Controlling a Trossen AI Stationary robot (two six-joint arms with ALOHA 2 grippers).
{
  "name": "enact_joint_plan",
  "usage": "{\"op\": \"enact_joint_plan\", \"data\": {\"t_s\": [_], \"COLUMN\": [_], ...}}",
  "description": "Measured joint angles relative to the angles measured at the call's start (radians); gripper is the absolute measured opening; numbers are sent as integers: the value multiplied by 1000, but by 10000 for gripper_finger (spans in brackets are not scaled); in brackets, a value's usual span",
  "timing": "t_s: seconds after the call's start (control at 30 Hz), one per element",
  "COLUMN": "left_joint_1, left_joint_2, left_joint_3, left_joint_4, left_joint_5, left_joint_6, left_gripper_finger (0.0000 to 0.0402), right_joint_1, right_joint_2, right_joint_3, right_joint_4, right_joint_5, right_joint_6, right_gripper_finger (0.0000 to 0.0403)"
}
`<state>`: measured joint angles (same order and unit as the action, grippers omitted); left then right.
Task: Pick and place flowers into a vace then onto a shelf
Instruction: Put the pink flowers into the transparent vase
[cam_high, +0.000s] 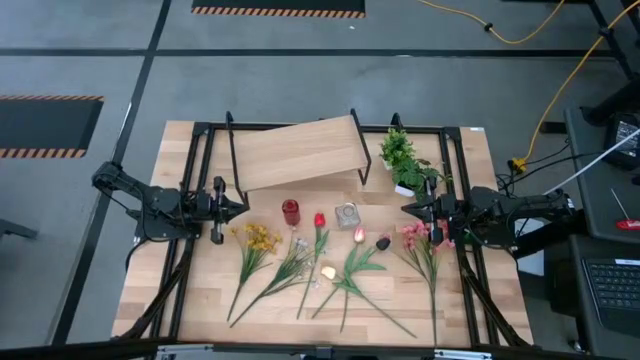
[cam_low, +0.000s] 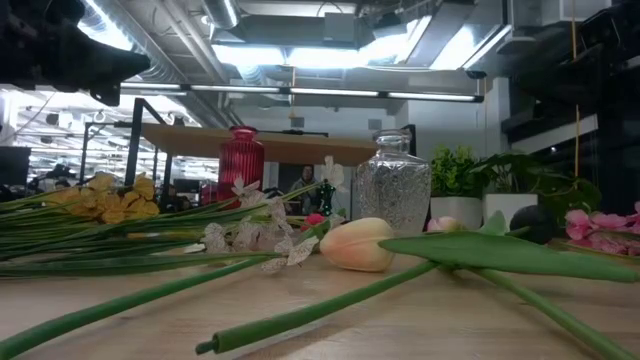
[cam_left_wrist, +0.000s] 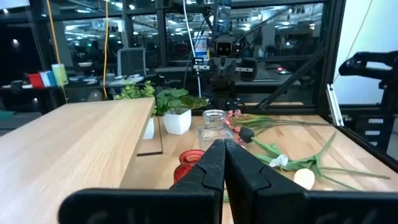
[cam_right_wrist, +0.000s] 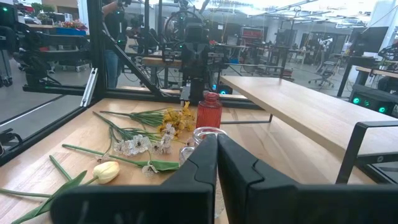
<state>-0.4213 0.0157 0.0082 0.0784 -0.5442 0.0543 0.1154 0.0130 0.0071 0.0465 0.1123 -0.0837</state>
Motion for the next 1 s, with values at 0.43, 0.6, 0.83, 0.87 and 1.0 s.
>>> {"op": "enact_joint_plan", "data": {"t_s": [0.43, 0.6, 0.83, 0.87, 1.0], "left_joint_1": [0, 0, 0, 0, 0], "left_joint_2": [0, 0, 0, 0, 15], "left_joint_3": [0, 0, 0, 4, 8], "left_joint_4": [0, 1, 71, 79, 76], "left_joint_5": [-2, -4, -7, -6, -7], "left_joint_6": [20, 19, 12, 12, 16], "left_gripper_finger": [4, 4, 3, 3, 3], "right_joint_1": [0, 0, 0, 0, 0], "right_joint_2": [0, 0, 0, 2, 20], "right_joint_3": [0, 0, 3, 8, 27], "right_joint_4": [2, 9, 4, -3, 3], "right_joint_5": [0, 1, 1, 1, 0], "right_joint_6": [4, 55, 79, 79, 80], "right_gripper_finger": [16, 16, 13, 9, 5]}}
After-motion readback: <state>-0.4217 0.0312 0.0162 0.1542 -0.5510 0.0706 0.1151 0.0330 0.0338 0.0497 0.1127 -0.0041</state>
